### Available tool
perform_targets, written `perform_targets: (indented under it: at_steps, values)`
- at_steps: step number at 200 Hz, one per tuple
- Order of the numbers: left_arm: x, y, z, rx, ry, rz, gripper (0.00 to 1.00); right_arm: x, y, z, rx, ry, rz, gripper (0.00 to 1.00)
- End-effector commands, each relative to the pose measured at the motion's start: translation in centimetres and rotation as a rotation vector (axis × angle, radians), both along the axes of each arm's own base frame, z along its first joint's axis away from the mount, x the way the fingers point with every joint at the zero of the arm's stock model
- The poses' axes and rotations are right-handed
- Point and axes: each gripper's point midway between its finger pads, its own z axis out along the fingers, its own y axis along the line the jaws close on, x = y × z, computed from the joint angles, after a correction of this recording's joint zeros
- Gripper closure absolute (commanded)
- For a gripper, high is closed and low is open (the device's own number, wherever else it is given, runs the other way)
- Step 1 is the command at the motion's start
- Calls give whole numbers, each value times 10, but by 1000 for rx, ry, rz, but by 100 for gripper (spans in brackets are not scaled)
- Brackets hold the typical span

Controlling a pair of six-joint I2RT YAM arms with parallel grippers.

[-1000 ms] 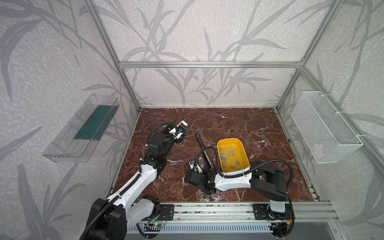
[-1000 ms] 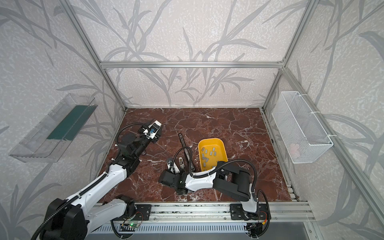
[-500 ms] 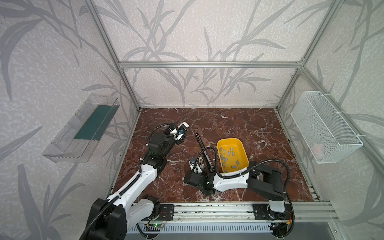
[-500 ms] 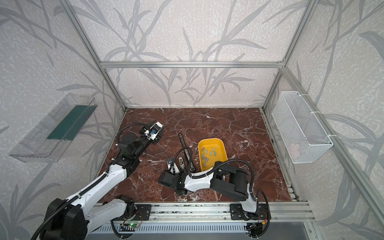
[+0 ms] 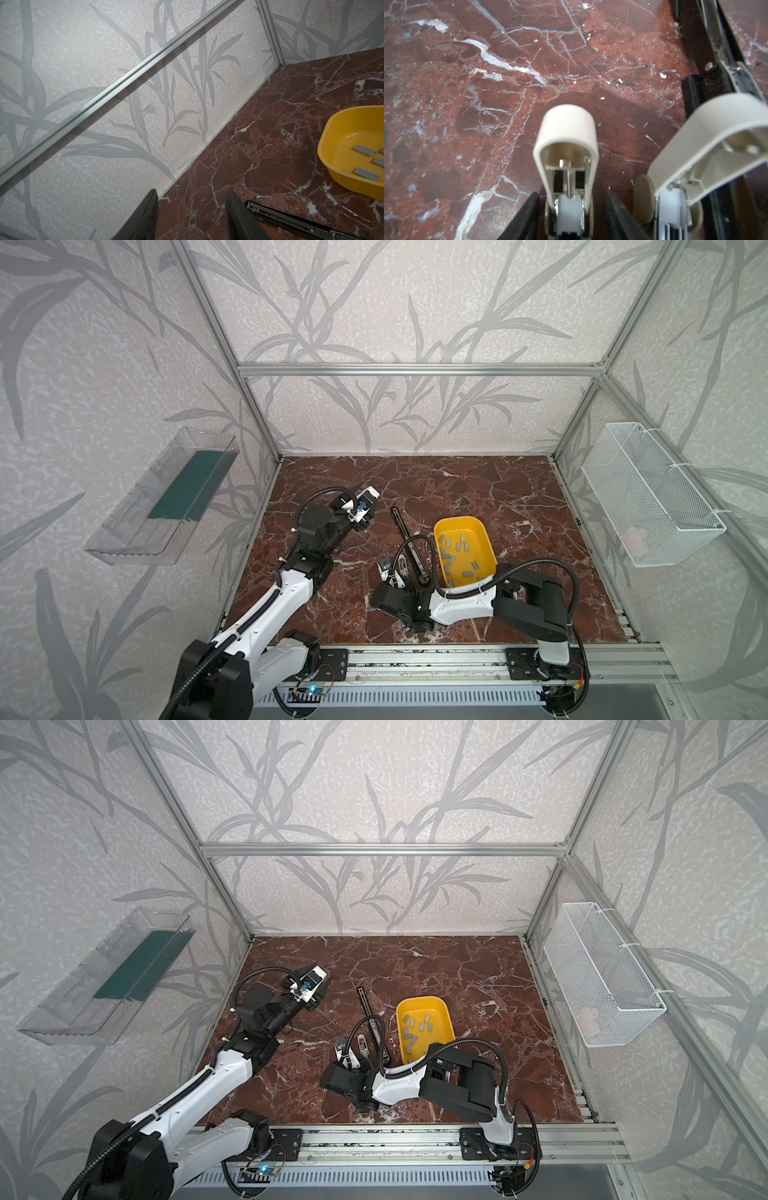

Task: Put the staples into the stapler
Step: 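Set the cream-white part on the table beside the other piece and open the right gripper, then move the right gripper over the yellow tray while the left arm draws back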

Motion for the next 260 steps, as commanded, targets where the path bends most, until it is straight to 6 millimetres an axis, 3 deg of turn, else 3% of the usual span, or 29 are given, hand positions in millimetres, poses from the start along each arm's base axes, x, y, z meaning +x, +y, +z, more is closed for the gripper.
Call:
perform_targets:
  at_steps: [1, 10, 19, 70, 86, 125, 141, 160, 167, 174, 194, 212, 237, 260]
  values:
    - [-5, 3, 26, -25, -70, 0, 1, 1, 7, 32, 52, -44, 38, 25]
    - [-4, 8, 30, -53, -86, 29, 1, 2, 6, 38, 53, -54, 40, 13]
    - [-3, 12, 32, -82, -86, 53, 1, 1, 6, 44, 53, -64, 49, 8]
    - [4, 17, 40, -168, -14, 85, 1, -10, -1, 89, 112, -134, 125, 3]
    - [5, 25, 49, -222, -8, 124, 1, -11, -12, 119, 130, -174, 136, 1]
    - [15, 65, 92, -538, 220, 338, 1, -9, -74, 175, 116, -145, -13, 0]
    - [18, 57, 110, -707, 296, 294, 1, -7, -112, 187, 124, -69, -153, 1]
    - [23, 46, 113, -947, 452, 249, 1, -4, -158, 188, 194, 13, -373, 1]
    - [27, 45, 107, -1047, 514, 261, 1, -4, -166, 187, 248, 44, -408, 1]
    - [30, 46, 97, -1160, 583, 290, 1, -6, -161, 186, 313, 80, -368, 1]
    - [26, 49, 47, -1406, 822, 420, 1, -11, -158, 192, 495, 92, -253, 1]
    - [18, 26, 43, -1252, 840, 258, 1, -10, -178, 201, 531, 3, -195, 1]
    - [-10, 59, 9, -1143, 805, 483, 1, -17, -195, 203, 472, -64, -24, 1]
    - [-34, 83, -32, -1007, 842, 708, 1, -10, -240, 181, 306, -38, -171, 1]
